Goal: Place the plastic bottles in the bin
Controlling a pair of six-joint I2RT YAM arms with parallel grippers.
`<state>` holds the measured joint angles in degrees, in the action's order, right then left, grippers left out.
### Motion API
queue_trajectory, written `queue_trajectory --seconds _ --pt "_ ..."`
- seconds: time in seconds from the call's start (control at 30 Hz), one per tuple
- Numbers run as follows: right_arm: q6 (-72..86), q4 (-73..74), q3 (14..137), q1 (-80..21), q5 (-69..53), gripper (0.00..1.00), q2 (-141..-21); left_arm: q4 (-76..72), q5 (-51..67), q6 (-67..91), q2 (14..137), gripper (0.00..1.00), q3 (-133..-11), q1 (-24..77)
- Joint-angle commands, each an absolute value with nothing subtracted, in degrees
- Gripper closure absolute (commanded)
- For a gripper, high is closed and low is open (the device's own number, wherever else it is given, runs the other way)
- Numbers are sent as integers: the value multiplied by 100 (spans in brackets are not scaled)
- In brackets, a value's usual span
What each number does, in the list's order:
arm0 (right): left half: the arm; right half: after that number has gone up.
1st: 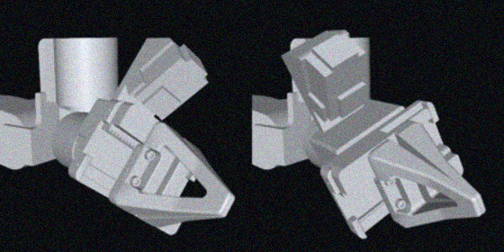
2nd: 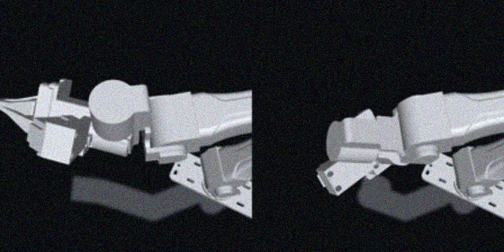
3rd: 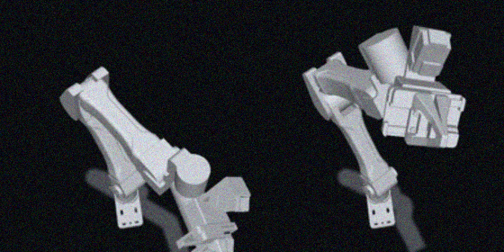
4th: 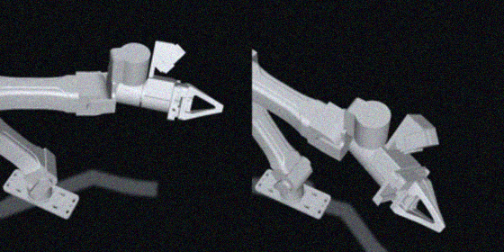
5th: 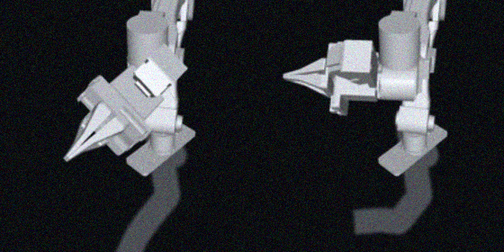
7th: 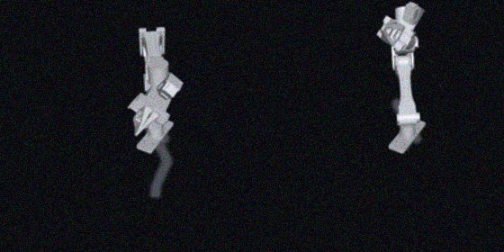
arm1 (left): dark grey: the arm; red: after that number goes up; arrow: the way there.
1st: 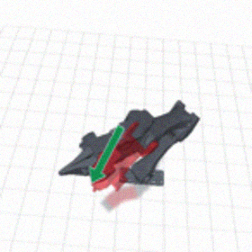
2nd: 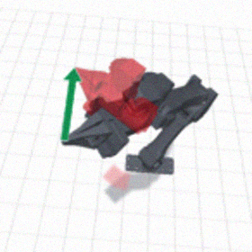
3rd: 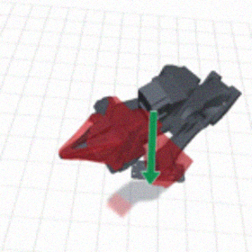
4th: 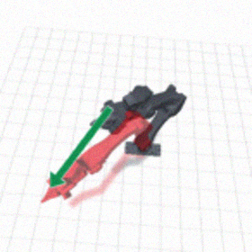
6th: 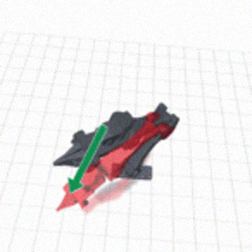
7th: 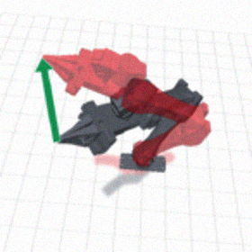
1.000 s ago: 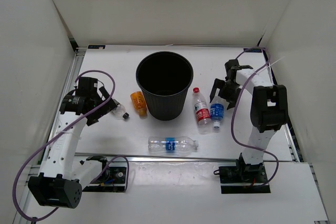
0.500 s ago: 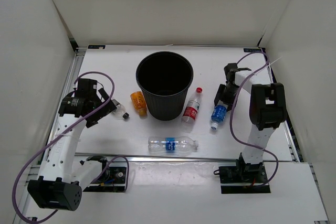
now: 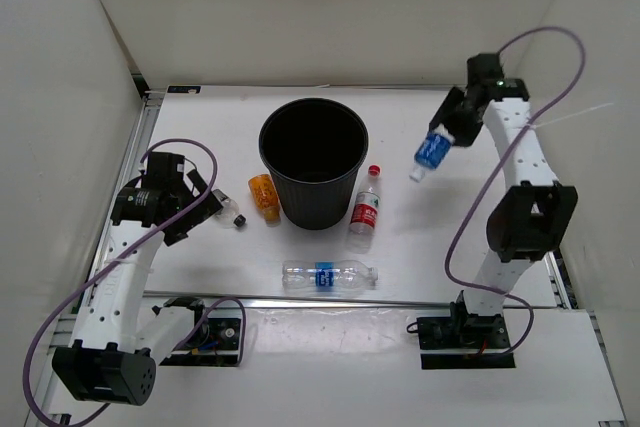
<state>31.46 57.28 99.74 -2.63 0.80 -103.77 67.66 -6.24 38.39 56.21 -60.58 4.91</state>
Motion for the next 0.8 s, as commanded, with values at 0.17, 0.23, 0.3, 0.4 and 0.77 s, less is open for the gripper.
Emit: queue_trajectory --seconds 0.17,0.23,0.3,0.4,0.77 --pt "3639 4819 11487 -597 -2282 69 -9300 6706 -475 3692 5678 0 -6249 510" --pt "3806 4159 11487 -869 -2749 71 -9246 6706 -475 3691 5678 0 -6302 510" --pt "3867 4096 12046 -1289 -2778 71 -9351 6706 -414 3691 5678 0 -6302 510" --pt "3587 4043 12523 -1861 -2523 71 -9719 6706 -360 3691 5625 0 -6249 510" --pt "1987 3894 13211 -3760 178 51 -10512 6996 -360 3533 5256 0 -6302 510"
